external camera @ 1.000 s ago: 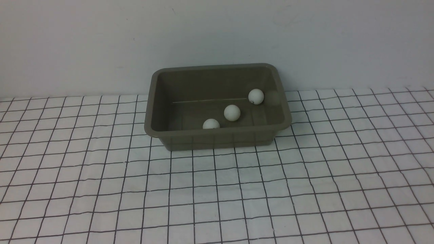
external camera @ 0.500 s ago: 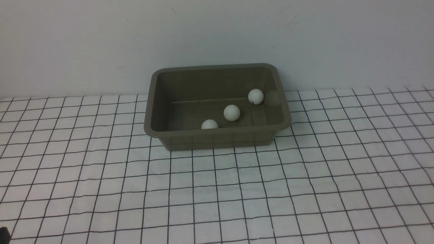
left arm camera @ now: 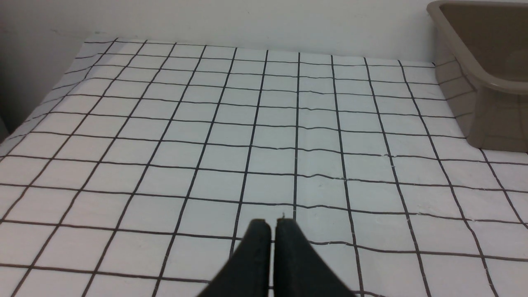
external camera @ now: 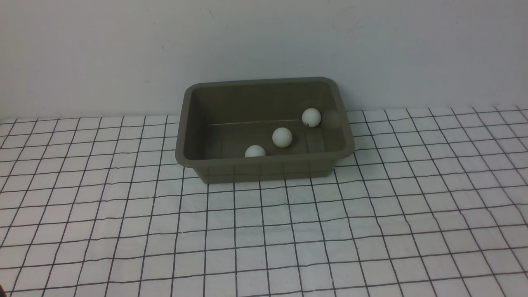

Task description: Put the table tennis balls into the box on the white checkered tablecloth.

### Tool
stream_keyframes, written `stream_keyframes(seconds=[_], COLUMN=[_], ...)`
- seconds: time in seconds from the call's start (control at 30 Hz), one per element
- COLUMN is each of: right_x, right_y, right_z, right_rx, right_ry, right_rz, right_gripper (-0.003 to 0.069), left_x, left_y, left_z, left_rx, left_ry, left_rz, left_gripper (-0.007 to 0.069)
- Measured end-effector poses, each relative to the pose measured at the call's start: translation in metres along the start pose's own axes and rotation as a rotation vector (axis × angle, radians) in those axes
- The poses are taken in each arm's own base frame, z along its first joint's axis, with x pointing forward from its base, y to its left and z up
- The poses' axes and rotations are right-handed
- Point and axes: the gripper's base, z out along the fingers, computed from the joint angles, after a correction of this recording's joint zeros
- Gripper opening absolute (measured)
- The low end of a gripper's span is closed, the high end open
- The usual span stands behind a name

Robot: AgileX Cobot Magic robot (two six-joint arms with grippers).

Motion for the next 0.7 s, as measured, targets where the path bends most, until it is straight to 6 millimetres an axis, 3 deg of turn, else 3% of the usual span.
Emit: stream_keyframes(seconds=[0.57,0.7], right_x=[0.0,-0.0021], right_y=[0.0001,0.0049], right_z=[0.0,-0.0031], right_rx=[-0.001,0.021], right_ry=[0.0,-0.018], right_rz=[0.004,0.096], right_gripper=[-0.0018,-0.0018], left_x=[0.0,0.0001], left_y=[0.0,0.0], left_z=[0.0,0.0], left_rx=[0.0,0.0], left_ry=[0.0,0.001], left_rz=[0.001,0.001], left_gripper=[-0.0004,-0.0004])
